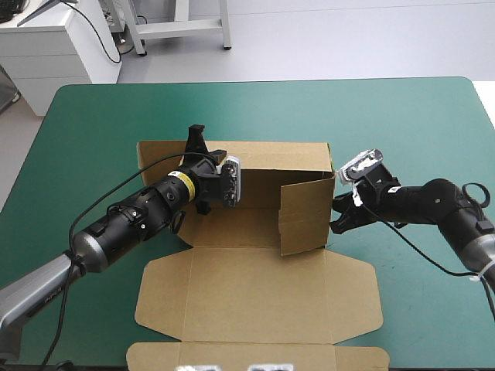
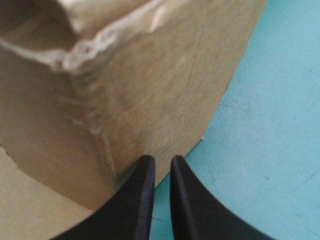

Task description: Fold the box

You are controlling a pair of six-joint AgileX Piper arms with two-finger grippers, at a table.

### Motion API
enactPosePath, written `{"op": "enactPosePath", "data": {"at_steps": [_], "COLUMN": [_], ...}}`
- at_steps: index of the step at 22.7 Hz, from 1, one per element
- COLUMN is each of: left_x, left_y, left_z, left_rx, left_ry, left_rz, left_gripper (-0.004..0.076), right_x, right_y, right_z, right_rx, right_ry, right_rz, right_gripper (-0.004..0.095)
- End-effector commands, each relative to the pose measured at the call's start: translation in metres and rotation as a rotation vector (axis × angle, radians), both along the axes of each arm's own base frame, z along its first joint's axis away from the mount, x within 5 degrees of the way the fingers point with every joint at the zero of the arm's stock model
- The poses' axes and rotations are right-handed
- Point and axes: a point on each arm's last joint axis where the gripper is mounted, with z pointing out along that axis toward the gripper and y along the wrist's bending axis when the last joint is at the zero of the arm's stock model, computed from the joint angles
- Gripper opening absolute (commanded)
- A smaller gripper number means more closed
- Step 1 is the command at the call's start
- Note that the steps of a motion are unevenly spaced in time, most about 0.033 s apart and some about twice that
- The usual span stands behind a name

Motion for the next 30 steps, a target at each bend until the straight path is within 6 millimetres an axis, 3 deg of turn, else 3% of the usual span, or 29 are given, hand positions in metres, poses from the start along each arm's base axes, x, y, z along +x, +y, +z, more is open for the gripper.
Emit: {"op": "enactPosePath", "data": {"at_steps": [1,8,13,16,20,25,30], "left_x": [-0.001,-0.001,-0.001,0.000,0.003,0.003,-0.006], "left_y": [0.004,0.004,0.002,-0.001,-0.004,0.001,-0.010], "left_z": [0.002,0.002,0.005,0.012,0.029,0.025,0.027], "left_rx": [-0.002,-0.002,-0.024,-0.066,-0.136,-0.088,-0.082], "left_ry": [0.035,0.035,0.012,-0.005,-0.024,0.002,-0.007], "left_rz": [0.051,0.051,0.023,0.013,0.031,0.065,0.015], "left_gripper": [-0.0008,-0.0008,-0.0008,-0.0008,-0.0008,-0.0008,-0.0008], "right_x": [-0.005,-0.013,-0.009,-0.005,0.001,0.004,0.005], "right_y": [0.001,0.004,0.006,0.011,0.026,0.033,0.029], "right_z": [0.014,0.011,0.012,0.008,0.002,-0.006,-0.007], "right_rx": [-0.006,-0.039,-0.009,0.020,-0.011,-0.078,-0.127], "right_ry": [-0.040,-0.003,-0.046,-0.035,-0.074,-0.066,-0.060], "right_rz": [0.035,0.156,0.156,0.169,0.180,0.172,0.152], "right_gripper": [0.0207,0.0369,0.0474,0.0674,0.0683,0.0683,0.0683]}}
